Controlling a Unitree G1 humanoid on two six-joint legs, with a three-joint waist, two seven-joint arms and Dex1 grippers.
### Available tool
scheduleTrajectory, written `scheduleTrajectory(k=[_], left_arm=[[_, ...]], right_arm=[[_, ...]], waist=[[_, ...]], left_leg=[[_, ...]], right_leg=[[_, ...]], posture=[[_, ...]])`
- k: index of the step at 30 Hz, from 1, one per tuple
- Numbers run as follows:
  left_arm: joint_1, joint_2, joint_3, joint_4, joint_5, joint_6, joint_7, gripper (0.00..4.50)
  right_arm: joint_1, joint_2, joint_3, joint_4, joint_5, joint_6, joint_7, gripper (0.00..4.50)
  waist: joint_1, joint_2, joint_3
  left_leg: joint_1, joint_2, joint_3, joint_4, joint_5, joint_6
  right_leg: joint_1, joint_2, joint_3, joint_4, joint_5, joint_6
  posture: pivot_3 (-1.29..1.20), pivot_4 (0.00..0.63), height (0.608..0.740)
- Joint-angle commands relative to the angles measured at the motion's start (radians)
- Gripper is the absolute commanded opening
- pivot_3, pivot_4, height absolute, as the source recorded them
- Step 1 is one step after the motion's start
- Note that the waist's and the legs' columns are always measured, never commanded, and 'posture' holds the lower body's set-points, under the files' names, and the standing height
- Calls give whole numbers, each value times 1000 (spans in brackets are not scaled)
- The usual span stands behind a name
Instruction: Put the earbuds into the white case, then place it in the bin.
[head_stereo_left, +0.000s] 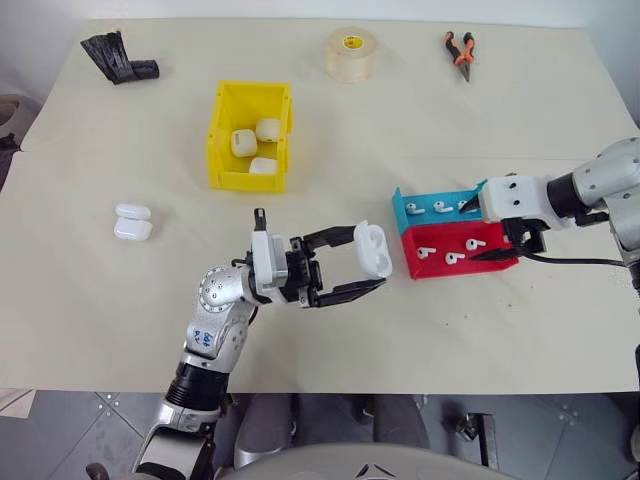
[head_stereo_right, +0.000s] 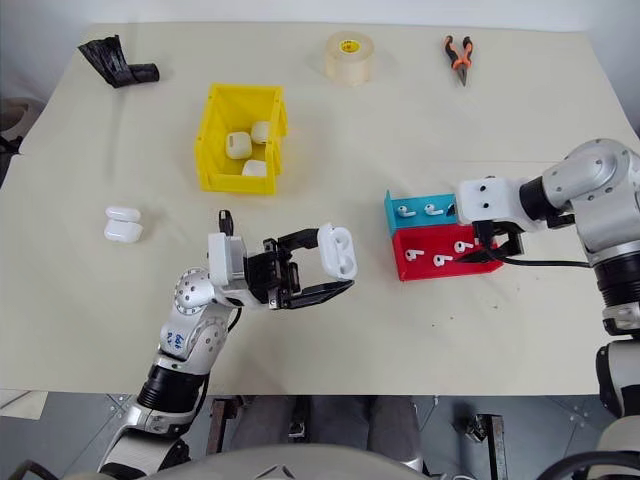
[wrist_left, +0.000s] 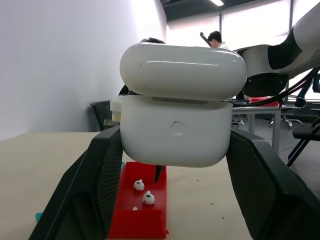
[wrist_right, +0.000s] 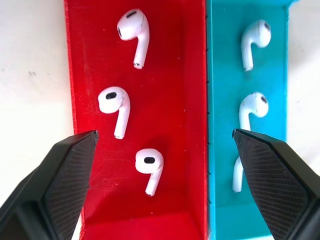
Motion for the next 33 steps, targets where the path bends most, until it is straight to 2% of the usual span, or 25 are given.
scheduleTrajectory(k=[1,5,8,12,23,28,33], left_arm=[[4,3,5,-55,-22,-2,8,2756],[2,7,5,-52,-22,0,8,2756],[2,8,5,-53,-25,5,10,2756],[-3,10,6,-52,-29,15,8,2756],[-18,11,3,-49,-32,34,7,2756],[-26,8,-1,-41,-35,39,2,2756],[-36,1,-3,-29,-37,41,-6,2756]], right_arm=[[6,-42,-36,-29,16,0,50,4500],[20,-45,-39,-44,27,14,40,4500],[43,-56,-43,-53,30,22,37,3909],[67,-52,-36,-47,22,14,27,2580],[33,-44,-45,0,-7,-28,-16,2580],[36,-86,-84,-60,41,45,17,2580],[106,-145,-120,-190,101,151,61,2580]], waist=[[0,0,0],[-1,0,0],[-1,0,0],[0,0,0],[-1,0,0],[1,0,0],[1,0,0]], left_leg=[[0,0,0,0,0,0],[0,0,0,1,0,0],[0,0,0,1,0,0],[-1,0,0,1,0,0],[-1,0,0,2,0,0],[-1,0,-1,2,0,0],[-6,0,-5,7,0,0]], right_leg=[[0,0,0,0,0,0],[0,0,0,0,0,0],[0,0,0,0,0,0],[0,0,0,0,0,0],[0,0,0,1,0,0],[0,0,0,1,0,0],[-1,0,-4,1,0,0]], posture=[[0,150,740],[0,150,740],[0,150,740],[0,150,740],[0,150,740],[0,150,740],[0,150,740]])
